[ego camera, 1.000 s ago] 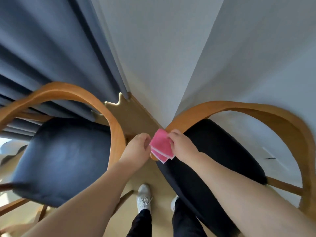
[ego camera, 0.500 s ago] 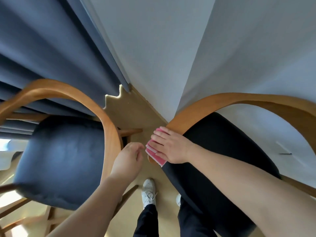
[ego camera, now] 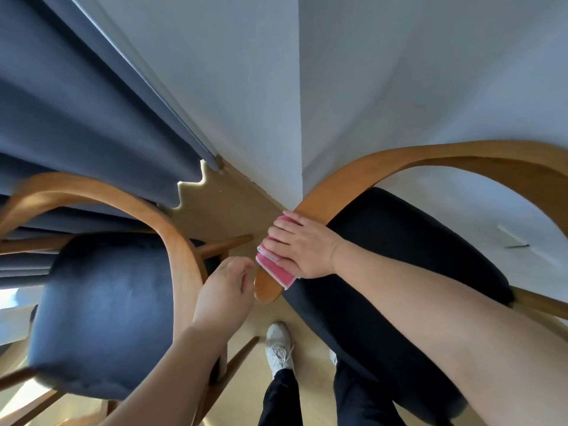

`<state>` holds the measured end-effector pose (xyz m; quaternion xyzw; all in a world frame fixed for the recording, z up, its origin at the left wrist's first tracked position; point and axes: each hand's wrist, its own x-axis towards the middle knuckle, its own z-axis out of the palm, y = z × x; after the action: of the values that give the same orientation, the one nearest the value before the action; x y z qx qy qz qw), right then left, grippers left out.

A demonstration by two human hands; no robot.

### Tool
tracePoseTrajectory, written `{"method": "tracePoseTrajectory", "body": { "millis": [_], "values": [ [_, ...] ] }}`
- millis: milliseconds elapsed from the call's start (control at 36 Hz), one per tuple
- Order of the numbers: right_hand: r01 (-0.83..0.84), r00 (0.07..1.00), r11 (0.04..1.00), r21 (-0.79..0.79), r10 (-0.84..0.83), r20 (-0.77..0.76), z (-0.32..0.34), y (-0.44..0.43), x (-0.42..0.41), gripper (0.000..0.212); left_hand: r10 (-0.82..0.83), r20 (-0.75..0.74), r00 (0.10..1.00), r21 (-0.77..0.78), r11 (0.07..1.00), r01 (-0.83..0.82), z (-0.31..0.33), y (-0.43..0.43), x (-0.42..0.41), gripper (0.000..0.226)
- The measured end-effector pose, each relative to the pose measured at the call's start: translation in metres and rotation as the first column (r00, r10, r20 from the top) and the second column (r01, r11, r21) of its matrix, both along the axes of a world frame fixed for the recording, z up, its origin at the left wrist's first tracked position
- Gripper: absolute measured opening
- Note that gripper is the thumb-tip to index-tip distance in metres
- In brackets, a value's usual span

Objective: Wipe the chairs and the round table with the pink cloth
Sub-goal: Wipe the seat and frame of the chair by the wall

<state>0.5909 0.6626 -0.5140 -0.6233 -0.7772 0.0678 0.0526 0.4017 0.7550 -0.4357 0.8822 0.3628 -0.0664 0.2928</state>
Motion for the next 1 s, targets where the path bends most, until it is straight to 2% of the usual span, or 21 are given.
{"method": "tracePoseTrajectory", "body": {
  "millis": [194,306,444,556,667,833,944,1000],
  "values": [
    [0.123,0.991,0.991,-0.059,-0.119,0.069,0.004,-0.005,0.046,0.050,-0.096,-0.041,0.995,0.016,0.995,0.097,-0.004,-0.007,0.023,0.034],
    [0.227,0.971,0.972,-0.055,-0.221,0.096,0.009,-0.012,0.074,0.048,-0.261,-0.030,0.965,0.090,0.961,0.262,-0.010,-0.016,0.047,0.037],
    [0.404,0.907,0.908,-0.108,-0.382,0.176,0.011,-0.028,0.117,0.054,-0.340,0.038,0.940,0.161,0.930,0.331,-0.020,-0.024,0.082,0.034],
    [0.510,0.852,0.851,-0.127,-0.478,0.215,0.010,-0.041,0.144,0.060,-0.449,0.058,0.892,0.260,0.869,0.420,-0.031,-0.025,0.117,0.038],
    [0.594,0.794,0.797,-0.111,-0.560,0.237,0.009,-0.057,0.169,0.062,-0.475,0.043,0.879,0.258,0.855,0.450,-0.042,-0.025,0.156,0.047],
    [0.602,0.790,0.793,-0.095,-0.573,0.217,0.007,-0.059,0.174,0.064,-0.555,-0.013,0.832,0.304,0.790,0.532,-0.061,-0.028,0.165,0.052],
    [0.513,0.848,0.855,-0.073,-0.492,0.200,0.011,-0.057,0.176,0.059,-0.555,-0.027,0.831,0.340,0.777,0.530,-0.064,-0.029,0.166,0.051],
    [0.499,0.861,0.860,-0.111,-0.475,0.183,0.012,-0.052,0.176,0.061,-0.557,-0.021,0.830,0.334,0.779,0.531,-0.063,-0.029,0.167,0.051]
  ]
}}
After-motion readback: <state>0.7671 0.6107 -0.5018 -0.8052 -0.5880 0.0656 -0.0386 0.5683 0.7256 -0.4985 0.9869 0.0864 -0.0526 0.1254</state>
